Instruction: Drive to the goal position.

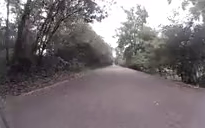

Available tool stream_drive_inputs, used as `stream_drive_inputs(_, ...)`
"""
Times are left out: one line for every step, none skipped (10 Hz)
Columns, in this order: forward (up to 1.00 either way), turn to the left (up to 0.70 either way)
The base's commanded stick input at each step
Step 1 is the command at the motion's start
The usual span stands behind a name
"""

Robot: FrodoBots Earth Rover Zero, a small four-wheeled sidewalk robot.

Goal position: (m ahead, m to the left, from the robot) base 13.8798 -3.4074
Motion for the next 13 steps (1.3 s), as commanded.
stream_drive_inputs(0.70,0.00)
stream_drive_inputs(0.70,0.00)
stream_drive_inputs(0.70,0.00)
stream_drive_inputs(0.70,0.00)
stream_drive_inputs(0.70,0.00)
stream_drive_inputs(0.70,0.00)
stream_drive_inputs(0.70,0.00)
stream_drive_inputs(0.70,0.00)
stream_drive_inputs(0.70,0.00)
stream_drive_inputs(0.70,0.00)
stream_drive_inputs(0.70,0.00)
stream_drive_inputs(0.70,0.00)
stream_drive_inputs(0.70,0.00)
